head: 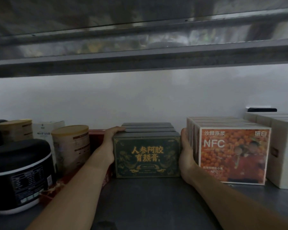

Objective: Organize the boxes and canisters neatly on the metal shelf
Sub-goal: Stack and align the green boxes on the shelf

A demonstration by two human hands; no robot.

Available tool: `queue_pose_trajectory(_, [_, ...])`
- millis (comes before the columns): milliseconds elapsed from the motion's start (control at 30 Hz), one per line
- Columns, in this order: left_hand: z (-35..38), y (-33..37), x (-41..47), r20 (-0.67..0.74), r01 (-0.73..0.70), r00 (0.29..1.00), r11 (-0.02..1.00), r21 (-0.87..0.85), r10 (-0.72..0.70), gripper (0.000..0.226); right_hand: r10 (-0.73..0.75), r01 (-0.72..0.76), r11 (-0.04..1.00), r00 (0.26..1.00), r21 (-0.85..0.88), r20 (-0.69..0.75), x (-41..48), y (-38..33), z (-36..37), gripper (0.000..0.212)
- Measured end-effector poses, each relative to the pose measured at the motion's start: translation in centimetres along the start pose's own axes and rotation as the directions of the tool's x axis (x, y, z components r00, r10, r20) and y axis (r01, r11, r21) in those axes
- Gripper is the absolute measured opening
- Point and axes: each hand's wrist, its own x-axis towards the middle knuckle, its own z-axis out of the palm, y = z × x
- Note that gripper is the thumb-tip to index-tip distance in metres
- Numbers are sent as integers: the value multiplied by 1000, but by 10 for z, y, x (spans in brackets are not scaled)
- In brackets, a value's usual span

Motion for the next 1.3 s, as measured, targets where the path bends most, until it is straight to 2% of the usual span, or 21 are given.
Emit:
queue_pose_trajectory(100, [2,0,-2,-7,16,1000,1000,-22,-16,23,-17,17,1000,1000,-7,-5,0,1,-2,53])
queue_pose_trajectory(467, [7,0,-8,11,46,999,999,15,-46,25,-49,51,997,998,-52,32,-12,-1,-8,51])
queue_pose_trajectory(567, [6,2,-9,5,21,1000,999,36,-21,24,-48,50,996,998,-76,29,-13,-1,-7,53])
queue_pose_trajectory(700, [6,4,-19,-73,-70,995,997,-7,70,24,-26,27,996,1000,-87,13,-17,-2,-5,55])
queue_pose_trajectory(767, [9,0,-30,-90,-129,988,991,-30,126,26,-34,37,993,999,-110,25,-23,-4,-2,64])
queue_pose_trajectory(867, [12,-14,-47,-78,-172,982,985,-19,170,30,-24,27,991,999,-134,24,-28,-5,1,99])
queue_pose_trajectory(900, [12,-18,-50,-69,-171,983,985,6,171,29,-34,37,989,999,-140,20,-30,-5,2,105])
queue_pose_trajectory(967, [10,-24,-53,-66,-176,981,982,61,180,23,-56,55,988,998,-146,1,-31,-4,4,108])
queue_pose_trajectory(1033, [9,-27,-52,-80,-213,972,972,95,221,18,-70,64,985,997,-161,-31,-34,-5,7,100])
queue_pose_trajectory(1100, [8,-29,-52,-81,-228,968,968,106,237,33,-65,58,982,997,-178,-34,-37,-8,9,85])
queue_pose_trajectory(1167, [8,-29,-53,-95,-221,968,967,124,233,47,-57,47,982,997,-185,-47,-37,-8,9,81])
queue_pose_trajectory(1233, [7,-30,-53,-98,-220,967,965,144,235,49,-63,48,979,996,-200,-68,-38,-7,10,84])
queue_pose_trajectory(1300, [8,-30,-55,-92,-228,965,960,165,245,52,-69,43,969,993,-243,-98,-39,-5,10,106])
